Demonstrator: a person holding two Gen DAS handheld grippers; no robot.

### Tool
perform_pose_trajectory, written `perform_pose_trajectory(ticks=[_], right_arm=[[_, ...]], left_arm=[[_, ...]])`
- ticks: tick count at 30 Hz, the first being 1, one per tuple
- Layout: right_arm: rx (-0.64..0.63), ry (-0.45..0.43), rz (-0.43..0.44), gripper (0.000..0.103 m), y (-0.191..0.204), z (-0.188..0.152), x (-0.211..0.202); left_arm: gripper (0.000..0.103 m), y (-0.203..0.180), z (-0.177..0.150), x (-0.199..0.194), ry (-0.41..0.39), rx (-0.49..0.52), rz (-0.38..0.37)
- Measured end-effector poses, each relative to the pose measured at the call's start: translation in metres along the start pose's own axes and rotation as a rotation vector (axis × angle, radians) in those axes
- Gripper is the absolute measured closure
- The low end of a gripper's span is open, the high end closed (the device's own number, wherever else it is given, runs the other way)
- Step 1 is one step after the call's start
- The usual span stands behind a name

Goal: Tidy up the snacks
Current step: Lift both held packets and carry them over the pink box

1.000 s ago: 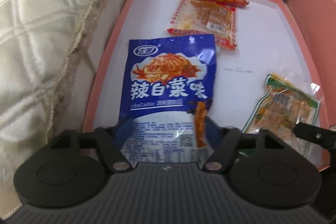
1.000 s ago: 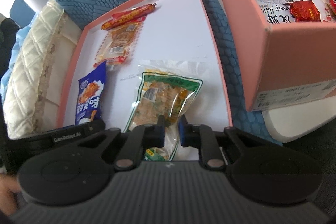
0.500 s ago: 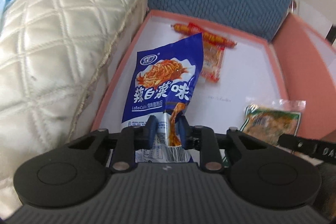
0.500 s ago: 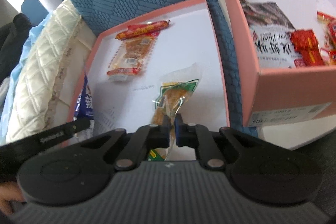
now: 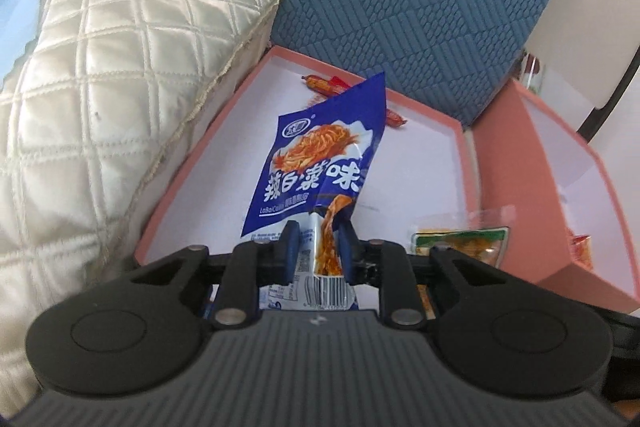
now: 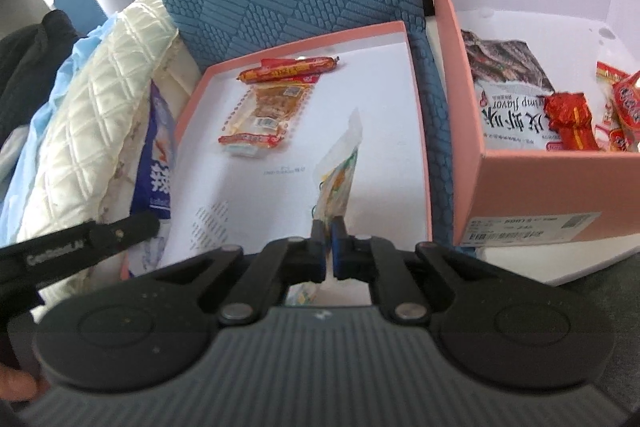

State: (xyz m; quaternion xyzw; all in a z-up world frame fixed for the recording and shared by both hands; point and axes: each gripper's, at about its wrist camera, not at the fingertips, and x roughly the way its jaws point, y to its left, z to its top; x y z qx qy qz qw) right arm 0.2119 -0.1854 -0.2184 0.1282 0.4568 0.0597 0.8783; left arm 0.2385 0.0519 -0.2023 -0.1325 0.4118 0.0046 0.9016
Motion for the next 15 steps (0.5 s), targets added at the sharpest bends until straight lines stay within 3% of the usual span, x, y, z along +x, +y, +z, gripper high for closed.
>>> perform_pose_trajectory(ticks=[15], right_arm=[[-0.057,-0.057,-0.007,0.1,0.007,0.029,-0.044]], left_arm=[[0.08,-0.026,0.016,-0.042,-0.043,-0.044,-0.063]])
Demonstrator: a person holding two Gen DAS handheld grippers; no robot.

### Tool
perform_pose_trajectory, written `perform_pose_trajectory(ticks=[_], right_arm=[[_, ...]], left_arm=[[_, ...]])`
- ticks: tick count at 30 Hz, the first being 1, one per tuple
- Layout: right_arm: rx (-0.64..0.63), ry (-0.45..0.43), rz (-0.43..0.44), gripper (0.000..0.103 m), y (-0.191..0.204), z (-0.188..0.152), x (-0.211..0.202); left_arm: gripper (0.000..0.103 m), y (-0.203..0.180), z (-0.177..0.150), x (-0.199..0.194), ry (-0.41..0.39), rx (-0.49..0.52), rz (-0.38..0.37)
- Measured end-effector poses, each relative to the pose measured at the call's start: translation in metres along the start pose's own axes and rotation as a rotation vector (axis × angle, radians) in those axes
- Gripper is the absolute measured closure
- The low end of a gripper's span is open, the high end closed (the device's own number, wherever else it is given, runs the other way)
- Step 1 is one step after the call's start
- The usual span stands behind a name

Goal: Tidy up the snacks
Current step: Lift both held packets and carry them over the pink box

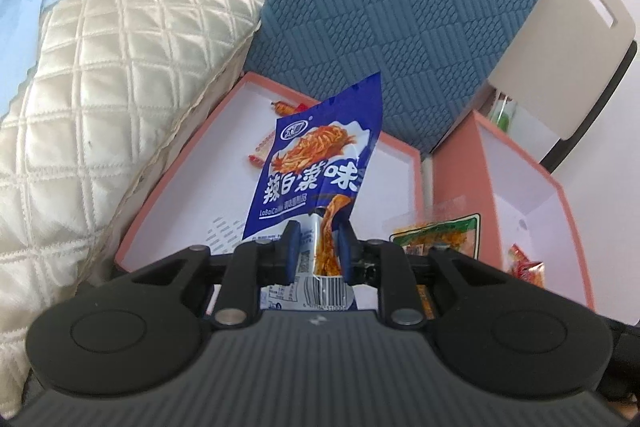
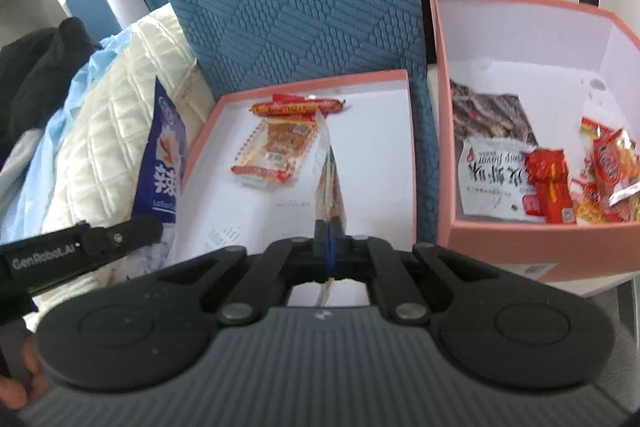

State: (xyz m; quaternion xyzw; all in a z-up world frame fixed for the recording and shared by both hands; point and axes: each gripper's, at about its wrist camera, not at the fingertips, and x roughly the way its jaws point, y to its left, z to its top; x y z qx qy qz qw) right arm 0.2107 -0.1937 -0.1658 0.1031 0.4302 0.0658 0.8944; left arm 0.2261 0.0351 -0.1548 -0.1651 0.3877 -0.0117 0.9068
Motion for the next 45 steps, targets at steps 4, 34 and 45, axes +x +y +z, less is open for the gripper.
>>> perform_pose_trajectory(ticks=[4,34,45], right_arm=[[-0.016,-0.022,0.011,0.1,0.003,0.012,-0.018],[-0.067,-0.312,0.027,0.1,-0.043,0.129,-0.162],[0.006,-0.286,-0.097,0.1,-0.135,0.131,-0.154]], left_arm=[[0.08,-0.01,0.012,-0.012,-0.012,-0.01,-0.012],[0.081,-0.186,0.103,-0.096,-0.198,0.115,-0.163],[0.081,-0.282,0.078,-0.016,-0.085,0.2,-0.237]])
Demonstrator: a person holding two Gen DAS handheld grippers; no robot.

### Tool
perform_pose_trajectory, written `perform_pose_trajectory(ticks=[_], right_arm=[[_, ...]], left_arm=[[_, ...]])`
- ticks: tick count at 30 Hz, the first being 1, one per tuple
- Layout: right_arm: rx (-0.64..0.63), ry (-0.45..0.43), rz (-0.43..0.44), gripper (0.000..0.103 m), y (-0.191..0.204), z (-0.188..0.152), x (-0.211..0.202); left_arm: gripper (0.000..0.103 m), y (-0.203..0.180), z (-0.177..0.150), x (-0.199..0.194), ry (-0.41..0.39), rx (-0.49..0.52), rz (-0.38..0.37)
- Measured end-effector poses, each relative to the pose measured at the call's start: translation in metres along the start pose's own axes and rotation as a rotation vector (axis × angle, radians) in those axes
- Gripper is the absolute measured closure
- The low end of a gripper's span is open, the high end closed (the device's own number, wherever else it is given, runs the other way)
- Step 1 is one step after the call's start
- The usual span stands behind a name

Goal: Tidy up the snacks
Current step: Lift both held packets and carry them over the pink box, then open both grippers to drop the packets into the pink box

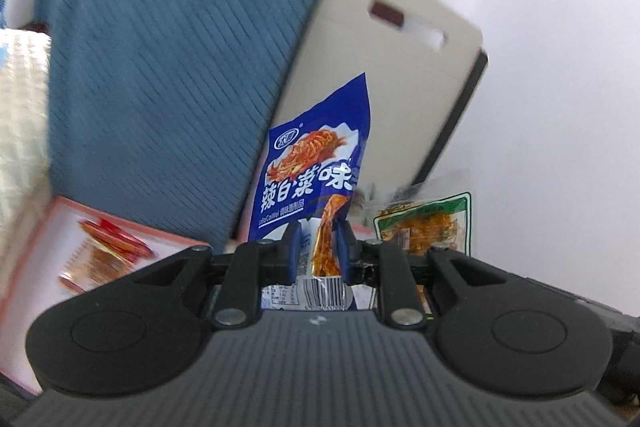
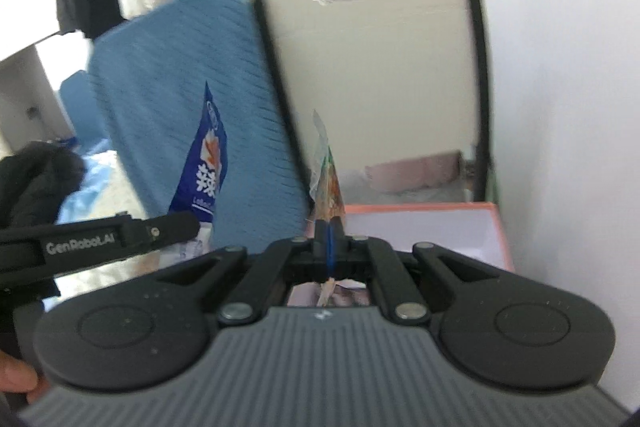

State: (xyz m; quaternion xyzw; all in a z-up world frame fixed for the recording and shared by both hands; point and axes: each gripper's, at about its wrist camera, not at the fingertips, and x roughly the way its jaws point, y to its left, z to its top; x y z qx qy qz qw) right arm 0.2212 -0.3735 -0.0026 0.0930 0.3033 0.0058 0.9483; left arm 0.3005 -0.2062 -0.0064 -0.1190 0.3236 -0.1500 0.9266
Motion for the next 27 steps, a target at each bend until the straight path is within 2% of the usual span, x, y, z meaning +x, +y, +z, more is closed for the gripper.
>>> perform_pose_trajectory(ticks=[8,14,18,25,27], right_arm=[[0.059,0.129,-0.101,0.1,-0.077,-0.029,0.05],[0.064,0.241,-0.131,0.1,-0.11,-0.052,0.091],[0.07,0.284,-0.143,0.1,-0.122,-0.061,0.11],[0.067,0.298,-0.158,0.096,-0.13,-0.061,0.13],[0.051,0.305,-0.161,0.096,-0.128,-0.059,0.133]], left_arm=[[0.081,-0.033,-0.034,0.103,0.173,0.026,-0.016],[0.081,-0.045,-0.061,0.159,0.295,0.032,-0.014],[0.081,-0.047,-0.073,0.177,0.337,0.042,-0.006],[0.08,-0.051,-0.07,0.181,0.339,0.05,-0.008],[0.065,-0.048,-0.068,0.181,0.353,0.026,-0.011]])
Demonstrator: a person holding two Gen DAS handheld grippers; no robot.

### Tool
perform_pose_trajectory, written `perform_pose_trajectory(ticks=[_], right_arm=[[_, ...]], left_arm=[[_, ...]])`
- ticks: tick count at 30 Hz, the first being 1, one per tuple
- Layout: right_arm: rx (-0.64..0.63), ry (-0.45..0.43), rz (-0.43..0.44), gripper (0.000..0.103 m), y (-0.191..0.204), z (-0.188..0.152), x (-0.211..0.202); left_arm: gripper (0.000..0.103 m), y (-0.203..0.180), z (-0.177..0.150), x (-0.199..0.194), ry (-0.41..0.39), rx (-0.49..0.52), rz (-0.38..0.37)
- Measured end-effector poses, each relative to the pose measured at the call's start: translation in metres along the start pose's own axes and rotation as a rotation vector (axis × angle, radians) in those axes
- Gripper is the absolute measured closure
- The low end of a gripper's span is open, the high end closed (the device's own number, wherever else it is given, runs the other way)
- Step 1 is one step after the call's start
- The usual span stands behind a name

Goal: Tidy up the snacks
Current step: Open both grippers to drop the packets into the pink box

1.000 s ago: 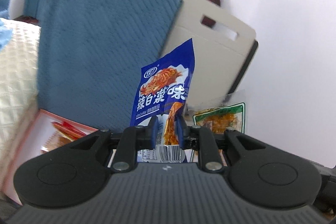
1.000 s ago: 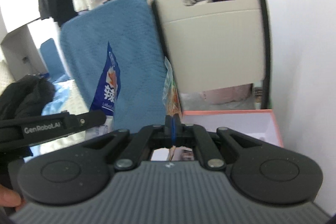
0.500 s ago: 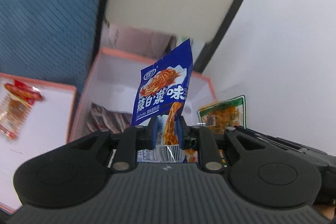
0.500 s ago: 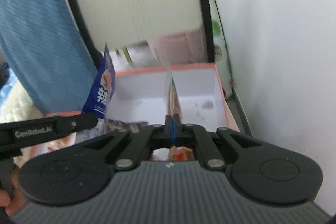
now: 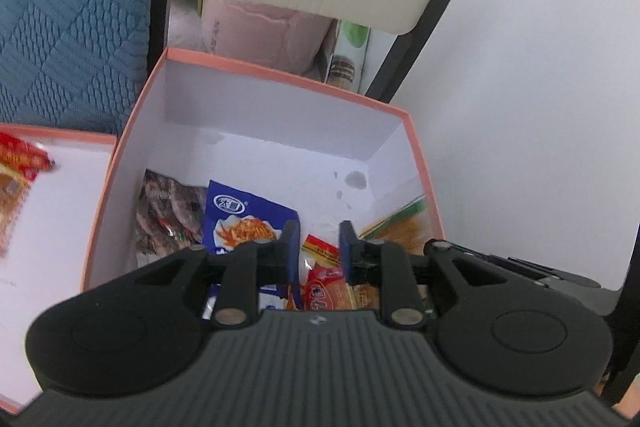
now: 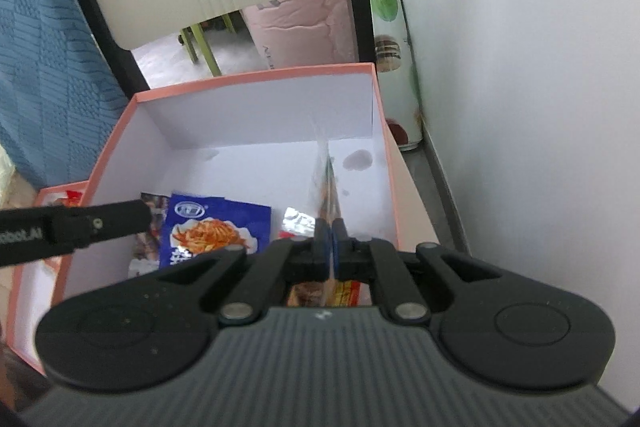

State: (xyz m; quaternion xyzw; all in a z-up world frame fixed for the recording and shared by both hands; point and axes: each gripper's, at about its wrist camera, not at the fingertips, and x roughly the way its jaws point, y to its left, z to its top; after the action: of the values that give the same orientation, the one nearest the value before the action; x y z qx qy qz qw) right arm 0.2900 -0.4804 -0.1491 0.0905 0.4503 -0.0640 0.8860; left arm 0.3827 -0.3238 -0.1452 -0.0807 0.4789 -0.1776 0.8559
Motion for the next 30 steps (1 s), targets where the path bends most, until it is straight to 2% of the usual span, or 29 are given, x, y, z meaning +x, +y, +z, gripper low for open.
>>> perform_pose_trajectory(ticks=[1,3,5,10,18,22,30], right_arm=[[-0.006,0.002,-0.006,0.093,-0.001,0.001,-0.003],[-0.005,-0.022,0.01,0.061,0.0,0.002,-0.008],[-0.007,-0.048,0.021,0.053,0.001,-0.001,-0.017],[0.004,-0.091,0.032,0.054,0.009,-0.005,-0.042],[-0.006,-0.174,0.085,0.054,0.038,-0.013,-0.097],[-0.02,-0.227,0.095,0.054,0.055,-0.024,-0.128],[-0.043,-0.278,0.117,0.054,0.092,-0.054,-0.18]], left_arm=[[0.062,0.0,0.0,-0.002,-0.002,-0.002,-0.001],[0.053,0.0,0.0,-0.008,-0.026,0.01,0.009],[0.053,-0.002,0.0,-0.017,-0.05,0.003,-0.008],[0.053,-0.003,0.001,-0.052,-0.105,0.028,-0.008],[0.053,0.003,-0.008,-0.131,-0.215,0.062,0.004],[0.053,0.01,-0.02,-0.17,-0.271,0.078,0.012],[0.053,0.038,-0.048,-0.241,-0.357,0.076,0.023]])
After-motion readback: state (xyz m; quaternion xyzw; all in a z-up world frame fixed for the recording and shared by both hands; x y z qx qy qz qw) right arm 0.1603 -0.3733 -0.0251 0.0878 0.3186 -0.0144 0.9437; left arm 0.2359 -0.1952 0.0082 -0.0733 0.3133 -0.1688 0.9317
